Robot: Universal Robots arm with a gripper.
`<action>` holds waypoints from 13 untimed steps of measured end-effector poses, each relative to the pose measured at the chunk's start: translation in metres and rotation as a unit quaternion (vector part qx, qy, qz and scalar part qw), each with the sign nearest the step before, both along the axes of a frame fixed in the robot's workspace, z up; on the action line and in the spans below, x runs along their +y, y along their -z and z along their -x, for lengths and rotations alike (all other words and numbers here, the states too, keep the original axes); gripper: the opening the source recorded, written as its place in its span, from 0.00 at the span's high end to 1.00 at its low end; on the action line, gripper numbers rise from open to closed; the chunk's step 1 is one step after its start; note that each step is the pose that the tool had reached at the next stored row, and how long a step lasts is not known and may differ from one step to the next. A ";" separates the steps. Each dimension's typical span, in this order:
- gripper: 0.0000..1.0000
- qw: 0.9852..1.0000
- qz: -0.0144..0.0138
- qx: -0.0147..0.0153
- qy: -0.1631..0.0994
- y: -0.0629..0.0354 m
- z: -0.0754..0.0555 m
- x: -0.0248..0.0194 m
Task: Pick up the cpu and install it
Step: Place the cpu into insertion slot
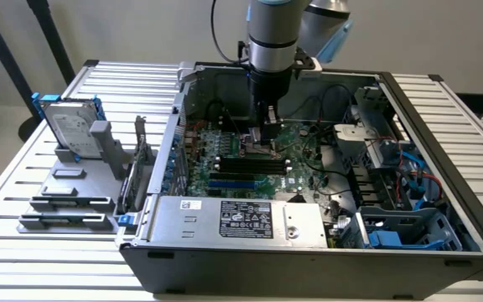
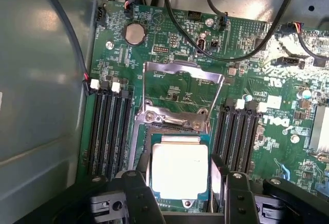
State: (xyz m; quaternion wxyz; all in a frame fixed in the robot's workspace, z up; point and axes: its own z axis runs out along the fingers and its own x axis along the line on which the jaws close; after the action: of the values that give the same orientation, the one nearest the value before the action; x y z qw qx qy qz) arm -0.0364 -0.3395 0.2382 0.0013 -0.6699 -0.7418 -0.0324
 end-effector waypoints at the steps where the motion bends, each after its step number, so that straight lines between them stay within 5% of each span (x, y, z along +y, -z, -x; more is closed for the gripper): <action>1: 0.45 1.000 0.000 0.000 0.004 0.0005 0.000 0.0002; 13: 0.45 1.000 0.000 0.002 0.031 0.0087 0.006 0.0082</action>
State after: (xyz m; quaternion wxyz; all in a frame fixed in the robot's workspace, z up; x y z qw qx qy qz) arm -0.0427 -0.3313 0.2295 0.0020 -0.6923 -0.7209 -0.0314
